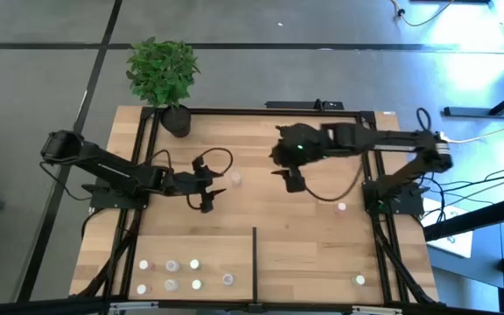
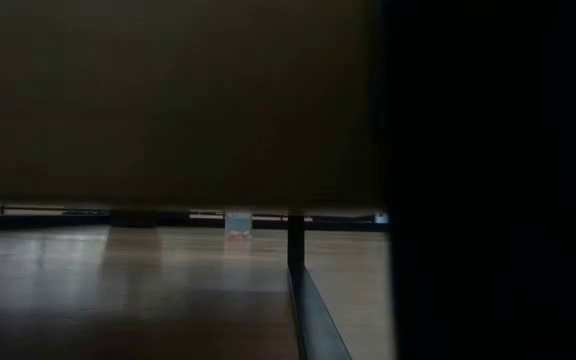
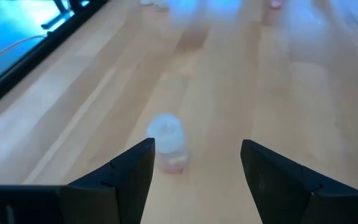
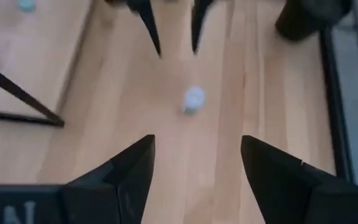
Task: Pick and place medicine bottles onto shelf by color
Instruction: Put the left transparent pill bottle on the shelf aligned with the other transparent pill bottle
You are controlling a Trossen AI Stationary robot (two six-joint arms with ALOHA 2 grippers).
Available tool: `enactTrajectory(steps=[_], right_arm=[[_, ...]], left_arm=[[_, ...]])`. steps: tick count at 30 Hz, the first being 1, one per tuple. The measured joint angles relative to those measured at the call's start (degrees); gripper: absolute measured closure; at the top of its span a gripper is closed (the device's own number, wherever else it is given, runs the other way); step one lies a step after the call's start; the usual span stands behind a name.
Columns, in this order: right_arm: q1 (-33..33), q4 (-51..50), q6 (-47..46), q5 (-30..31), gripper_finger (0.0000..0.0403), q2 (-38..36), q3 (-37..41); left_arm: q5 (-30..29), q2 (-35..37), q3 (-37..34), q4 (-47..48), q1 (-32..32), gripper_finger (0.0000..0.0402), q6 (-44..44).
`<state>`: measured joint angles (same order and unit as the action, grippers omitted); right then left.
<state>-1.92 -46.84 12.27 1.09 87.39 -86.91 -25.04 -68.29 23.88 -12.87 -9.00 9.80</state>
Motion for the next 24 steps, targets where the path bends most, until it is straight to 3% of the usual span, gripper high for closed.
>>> enactTrajectory(steps=[7,18,24], right_arm=[[1.7,8.2,0.0,5.4,0.0163,-4.4,8.7],[1.8,8.0,0.0,5.4,0.0163,-4.0,8.9],[1.8,8.0,0.0,5.4,0.0163,-4.0,8.9]], left_arm=[[3.0,-4.6,-1.0,-7.8,4.1,0.0170,-0.1],[4.9,-16.9,-1.0,-19.1,7.4,0.0170,-0.7],[4.8,-19.9,-1.0,-19.7,9.0,0.0170,0.0]])
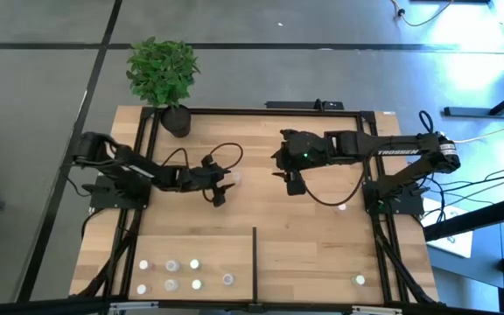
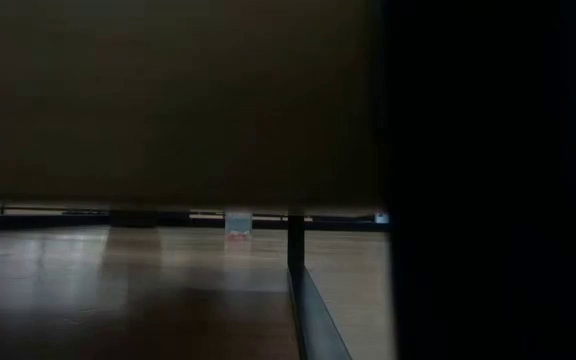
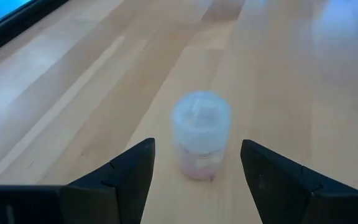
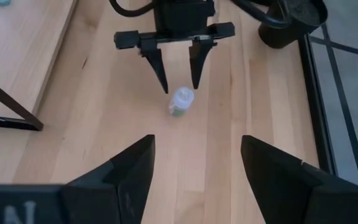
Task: Pick and place medicine bottles onto shelf by color
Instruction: Put the left transparent pill bottle on the shelf aligned with the other transparent pill bottle
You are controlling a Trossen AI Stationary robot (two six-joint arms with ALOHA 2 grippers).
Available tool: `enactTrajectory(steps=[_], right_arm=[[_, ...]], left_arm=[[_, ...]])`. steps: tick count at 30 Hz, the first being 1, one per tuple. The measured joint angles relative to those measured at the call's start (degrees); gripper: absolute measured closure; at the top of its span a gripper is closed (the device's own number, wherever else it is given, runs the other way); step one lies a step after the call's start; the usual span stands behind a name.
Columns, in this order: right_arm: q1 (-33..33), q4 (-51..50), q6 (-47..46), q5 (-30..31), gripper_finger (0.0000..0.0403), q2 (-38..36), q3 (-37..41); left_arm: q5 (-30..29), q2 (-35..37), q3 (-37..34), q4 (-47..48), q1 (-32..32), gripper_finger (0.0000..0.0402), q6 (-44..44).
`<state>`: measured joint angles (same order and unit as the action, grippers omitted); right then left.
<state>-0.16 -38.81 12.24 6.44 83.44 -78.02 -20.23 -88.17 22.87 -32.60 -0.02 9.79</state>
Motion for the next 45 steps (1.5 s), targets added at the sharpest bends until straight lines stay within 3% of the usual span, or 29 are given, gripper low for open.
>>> enactTrajectory(steps=[8,24,45], right_arm=[[0.0,0.0,0.0,0.0,0.0163,0.0,0.0],[0.0,0.0,0.0,0.0,0.0163,0.0,0.0],[0.0,0.0,0.0,0.0,0.0163,0.0,0.0]], left_arm=[[4.6,-1.7,0.0,-3.9,2.0,0.0170,-1.2],[5.0,-5.8,2.3,-4.5,3.0,0.0170,-1.4],[4.9,-5.9,2.3,-7.6,3.0,0.0170,-0.8]])
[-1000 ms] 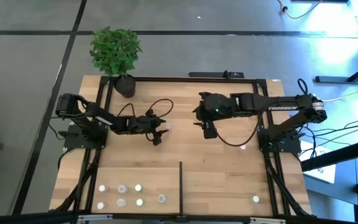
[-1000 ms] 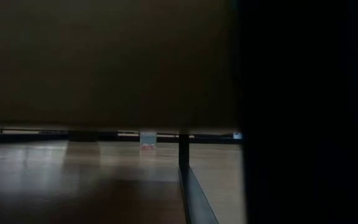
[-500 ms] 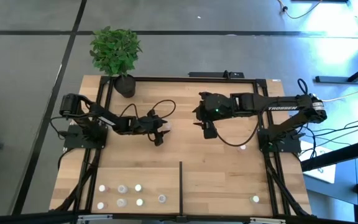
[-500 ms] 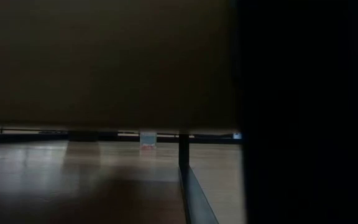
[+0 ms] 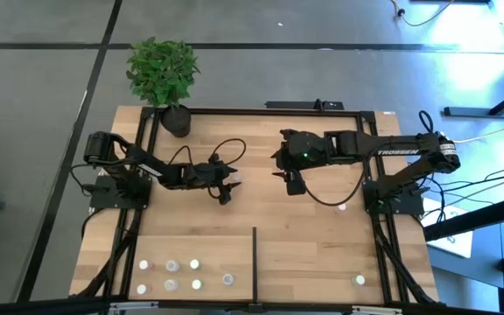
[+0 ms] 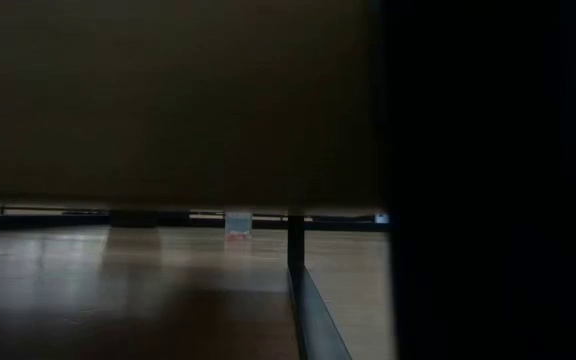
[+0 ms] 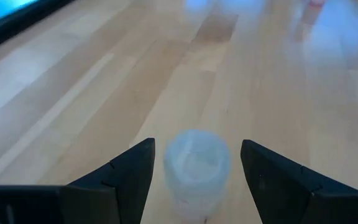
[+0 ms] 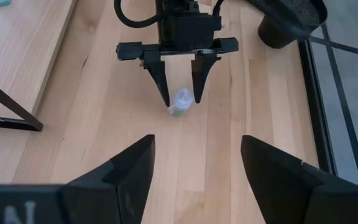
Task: Pick and place medicine bottles onto shelf by color
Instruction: Put the left transparent pill bottle on the shelf aligned with the other transparent pill bottle
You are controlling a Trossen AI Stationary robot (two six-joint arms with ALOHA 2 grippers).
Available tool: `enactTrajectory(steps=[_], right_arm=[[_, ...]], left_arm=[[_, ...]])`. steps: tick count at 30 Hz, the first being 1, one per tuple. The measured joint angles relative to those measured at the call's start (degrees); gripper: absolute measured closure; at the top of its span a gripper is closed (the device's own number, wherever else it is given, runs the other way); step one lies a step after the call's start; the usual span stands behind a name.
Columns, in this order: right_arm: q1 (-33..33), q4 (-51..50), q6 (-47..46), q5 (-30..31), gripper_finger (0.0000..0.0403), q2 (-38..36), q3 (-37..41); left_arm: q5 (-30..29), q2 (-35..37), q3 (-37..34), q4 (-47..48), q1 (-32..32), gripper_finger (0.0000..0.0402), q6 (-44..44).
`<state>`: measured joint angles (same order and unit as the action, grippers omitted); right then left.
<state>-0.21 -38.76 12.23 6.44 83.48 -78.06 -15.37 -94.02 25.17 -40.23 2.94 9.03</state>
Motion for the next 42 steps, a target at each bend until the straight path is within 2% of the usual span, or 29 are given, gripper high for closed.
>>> enactTrajectory(steps=[5,19,22,32,42], right_arm=[[0.0,0.0,0.0,0.0,0.0163,0.0,0.0],[0.0,0.0,-0.2,0.0,0.0163,0.0,0.0],[0.0,0.1,-0.2,0.0,0.0163,0.0,0.0],[0.0,0.1,-0.2,0.0,0.0163,0.0,0.0],[0.0,0.1,-0.2,0.0,0.0163,0.0,0.0]], left_arm=[[-2.5,0.0,0.0,0.3,0.0,0.0170,-0.2],[-2.6,0.0,0.0,2.2,0.0,0.0172,-0.2],[-2.5,0.0,0.0,2.2,0.0,0.0189,-0.1],[-1.7,0.0,0.0,1.9,-1.9,0.0288,0.0],[-1.6,2.9,0.0,3.0,-6.0,0.0288,1.4]])
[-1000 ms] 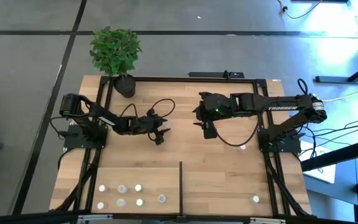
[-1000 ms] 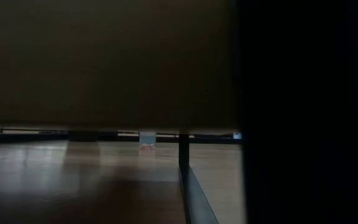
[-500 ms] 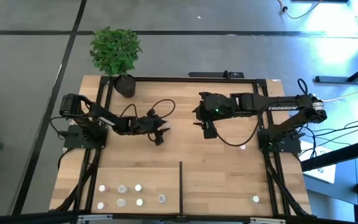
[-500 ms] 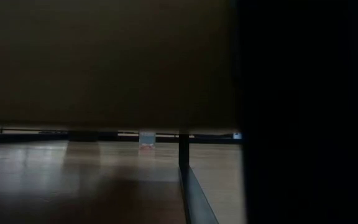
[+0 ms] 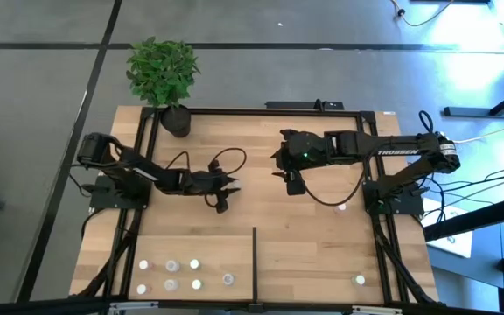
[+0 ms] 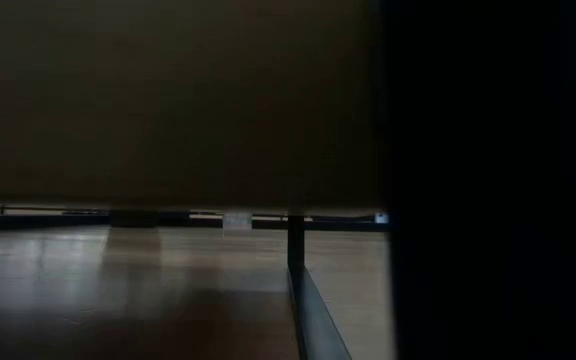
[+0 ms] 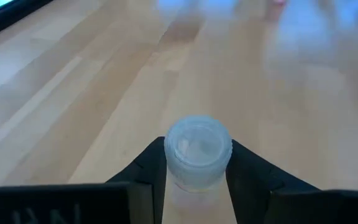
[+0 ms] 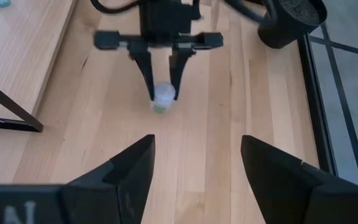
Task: Pick and place medicine bottles onto shelf by color
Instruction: Put the left transparent pill bottle on the shelf aligned with the other transparent pill bottle
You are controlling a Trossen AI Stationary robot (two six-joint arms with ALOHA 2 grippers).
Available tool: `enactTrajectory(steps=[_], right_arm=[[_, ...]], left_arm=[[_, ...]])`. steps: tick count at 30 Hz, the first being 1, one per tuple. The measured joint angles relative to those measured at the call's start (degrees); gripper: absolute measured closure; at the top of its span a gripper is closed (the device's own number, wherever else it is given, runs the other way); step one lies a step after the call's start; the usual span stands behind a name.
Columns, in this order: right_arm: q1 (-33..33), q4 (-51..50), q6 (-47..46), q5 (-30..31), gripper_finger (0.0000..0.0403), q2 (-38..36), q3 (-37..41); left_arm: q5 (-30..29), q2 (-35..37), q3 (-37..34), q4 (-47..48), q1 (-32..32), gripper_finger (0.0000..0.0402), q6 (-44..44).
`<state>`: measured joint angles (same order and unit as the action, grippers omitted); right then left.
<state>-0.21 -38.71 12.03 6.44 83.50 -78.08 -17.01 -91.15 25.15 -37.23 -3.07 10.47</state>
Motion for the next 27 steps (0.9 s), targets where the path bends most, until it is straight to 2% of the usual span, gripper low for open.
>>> enactTrajectory(steps=[7,15,21,27], right_arm=[[0.0,0.0,0.1,0.0,0.0163,0.0,0.0],[0.0,-0.1,0.4,-0.2,0.0163,0.0,0.0],[0.0,-0.1,3.6,-8.6,0.0163,0.0,0.0],[0.0,-0.2,3.5,-18.0,0.0163,0.0,0.0]], left_arm=[[-0.1,10.7,0.0,7.6,-4.6,0.0288,1.5],[0.0,23.2,0.0,14.3,-13.4,0.0288,1.2],[0.0,25.2,0.5,16.0,-20.8,0.0288,1.5],[-2.4,23.2,5.3,18.3,-27.1,0.0288,1.1]])
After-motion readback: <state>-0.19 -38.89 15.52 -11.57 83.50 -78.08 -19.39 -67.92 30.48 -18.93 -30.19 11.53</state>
